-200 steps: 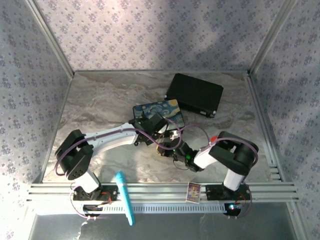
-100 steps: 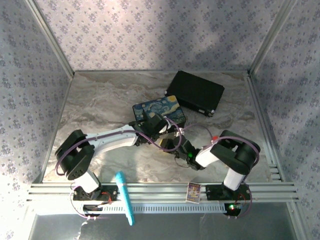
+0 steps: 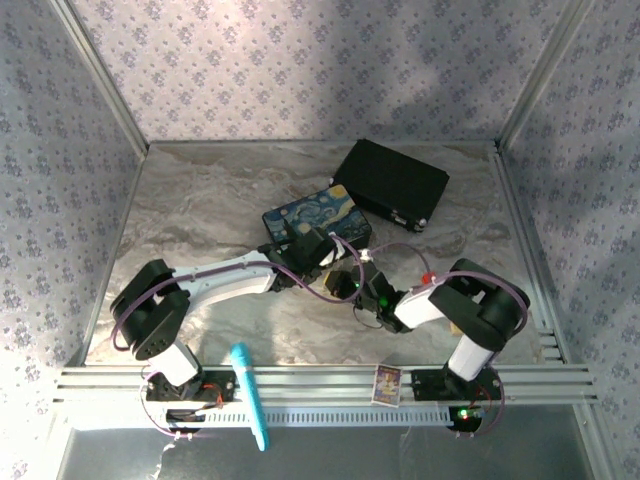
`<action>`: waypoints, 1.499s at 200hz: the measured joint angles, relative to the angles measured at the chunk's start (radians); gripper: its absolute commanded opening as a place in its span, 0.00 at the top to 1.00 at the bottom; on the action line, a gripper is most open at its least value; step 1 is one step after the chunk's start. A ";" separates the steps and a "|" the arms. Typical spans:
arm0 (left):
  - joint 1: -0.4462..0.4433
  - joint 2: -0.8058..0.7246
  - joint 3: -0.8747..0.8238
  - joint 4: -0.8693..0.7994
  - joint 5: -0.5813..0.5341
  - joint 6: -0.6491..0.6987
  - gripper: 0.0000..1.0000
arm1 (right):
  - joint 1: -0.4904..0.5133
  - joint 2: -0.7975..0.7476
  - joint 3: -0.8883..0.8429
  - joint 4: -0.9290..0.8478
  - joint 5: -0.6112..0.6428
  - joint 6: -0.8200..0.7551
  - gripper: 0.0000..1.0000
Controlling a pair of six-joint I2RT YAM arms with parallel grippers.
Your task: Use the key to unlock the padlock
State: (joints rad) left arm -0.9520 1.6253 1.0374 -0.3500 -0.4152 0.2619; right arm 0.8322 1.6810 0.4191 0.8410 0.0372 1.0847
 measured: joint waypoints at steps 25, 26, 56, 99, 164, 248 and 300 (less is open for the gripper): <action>0.000 -0.001 0.000 0.014 0.016 0.000 0.74 | -0.023 0.006 0.000 0.014 -0.024 0.001 1.00; 0.000 -0.001 0.000 0.014 0.018 0.000 0.74 | -0.024 0.006 0.000 0.015 -0.024 0.000 1.00; 0.000 -0.008 -0.007 0.024 0.030 -0.001 0.74 | -0.045 0.006 0.001 0.056 -0.036 0.007 1.00; -0.004 -0.013 -0.014 0.023 0.031 -0.012 0.74 | -0.080 0.075 0.031 0.181 -0.029 0.105 1.00; -0.007 -0.022 -0.021 0.022 0.032 -0.020 0.74 | -0.171 0.076 0.037 0.173 -0.061 0.122 1.00; -0.026 -0.049 -0.049 0.010 -0.003 -0.050 0.71 | -0.257 0.109 0.039 0.172 -0.354 0.134 1.00; -0.032 -0.081 -0.077 -0.012 -0.027 -0.064 0.70 | -0.332 0.102 -0.001 0.085 -0.530 0.114 1.00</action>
State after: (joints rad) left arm -0.9840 1.5444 0.9600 -0.3618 -0.4427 0.1974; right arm 0.5003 1.7828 0.4183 0.9264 -0.4927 1.1992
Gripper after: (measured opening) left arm 0.297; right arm 0.137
